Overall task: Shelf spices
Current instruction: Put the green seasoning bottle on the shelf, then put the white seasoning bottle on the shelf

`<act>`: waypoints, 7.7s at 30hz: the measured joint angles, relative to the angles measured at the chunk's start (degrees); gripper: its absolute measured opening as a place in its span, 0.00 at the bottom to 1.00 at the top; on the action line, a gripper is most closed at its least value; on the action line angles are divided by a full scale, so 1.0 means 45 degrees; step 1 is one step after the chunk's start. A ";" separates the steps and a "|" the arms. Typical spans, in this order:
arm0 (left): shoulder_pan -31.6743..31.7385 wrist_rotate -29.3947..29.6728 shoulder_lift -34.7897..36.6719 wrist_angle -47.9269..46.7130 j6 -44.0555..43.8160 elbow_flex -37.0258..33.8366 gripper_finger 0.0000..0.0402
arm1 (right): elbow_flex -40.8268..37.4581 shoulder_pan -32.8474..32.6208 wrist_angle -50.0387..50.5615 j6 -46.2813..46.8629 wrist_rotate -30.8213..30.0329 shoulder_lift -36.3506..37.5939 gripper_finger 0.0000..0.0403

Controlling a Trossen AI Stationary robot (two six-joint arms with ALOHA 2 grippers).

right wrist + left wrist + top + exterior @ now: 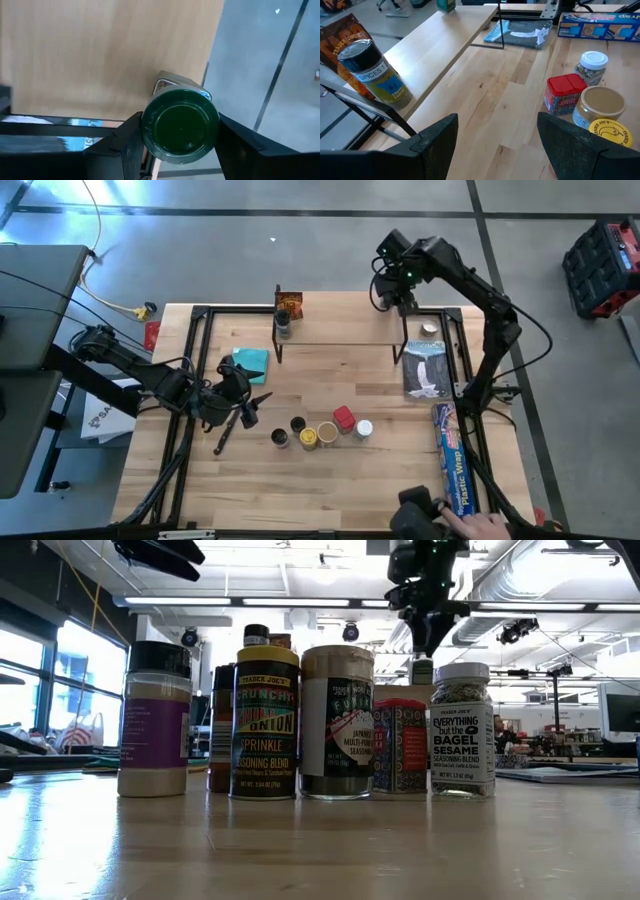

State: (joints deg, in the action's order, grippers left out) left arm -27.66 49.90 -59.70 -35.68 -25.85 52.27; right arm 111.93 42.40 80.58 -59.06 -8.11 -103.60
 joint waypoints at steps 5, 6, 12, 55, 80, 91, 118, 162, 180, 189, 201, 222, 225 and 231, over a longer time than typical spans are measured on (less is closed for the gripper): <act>0.0000 -0.0042 0.0000 0.0000 0.0000 0.0000 0.66 | -0.0071 0.0003 0.0034 -0.0280 -0.0175 0.0219 0.47; 0.0000 -0.0042 -0.0004 0.0005 0.0001 0.0000 0.66 | -0.0071 0.0003 0.0016 -0.0294 -0.0131 0.0285 0.48; 0.0000 -0.0062 -0.0003 0.0010 -0.0003 0.0000 0.66 | -0.0071 0.0155 -0.0055 0.0020 0.0464 0.0430 0.52; 0.0000 -0.0494 -0.0003 0.0627 0.0131 0.0000 0.66 | -0.0051 0.0790 0.1078 0.6207 0.3490 0.0615 0.51; -0.0003 -0.0635 -0.0003 0.0617 0.0087 0.0000 0.66 | -0.0051 0.0794 0.0431 0.7550 0.1687 0.0615 0.61; -0.0005 -0.0637 -0.0002 0.0617 0.0080 0.0000 0.66 | -0.0051 0.0645 0.0081 0.6790 0.0978 0.0617 0.65; -0.0005 -0.0776 -0.0005 0.0612 -0.0126 0.0000 0.66 | -0.0051 0.0484 -0.0278 1.0301 0.0619 0.0289 0.54; -0.0005 -0.0963 0.0000 0.0578 -0.0228 0.0000 0.66 | -0.0051 0.0493 -0.1131 0.3039 0.1426 0.0265 0.64; -0.0005 -0.0965 -0.0005 0.0657 -0.0241 -0.0005 0.66 | -0.0051 -0.0070 -0.1946 0.2964 0.0343 0.2338 0.68; -0.0193 -0.0349 0.0000 0.0656 -0.0456 -0.0002 0.66 | -0.0051 -0.3371 0.0719 0.8087 0.4062 0.3004 0.68; -0.1784 0.0987 -0.0371 0.0510 -0.1118 -0.0005 0.66 | -0.0624 -1.2749 -0.0258 1.4280 -0.2713 0.3060 0.68; -0.2583 0.2042 -0.1311 0.0578 -0.1112 -0.0010 0.66 | -1.3787 -1.8071 -1.4212 2.4059 -0.8691 0.3962 0.68; -0.2521 0.2017 -0.1311 0.0573 -0.1200 -0.0010 0.66 | -1.4009 -1.8066 -1.4319 2.3996 -0.9978 0.3940 0.68; -0.2516 0.2012 -0.1311 0.0575 -0.1478 -0.0010 0.66 | -1.4902 -1.7920 -1.5531 2.4114 -1.0780 0.3149 0.68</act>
State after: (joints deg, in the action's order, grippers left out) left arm -38.98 58.96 -65.60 -33.10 -32.50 52.23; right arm 44.87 -38.24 10.69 49.46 -56.62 -89.43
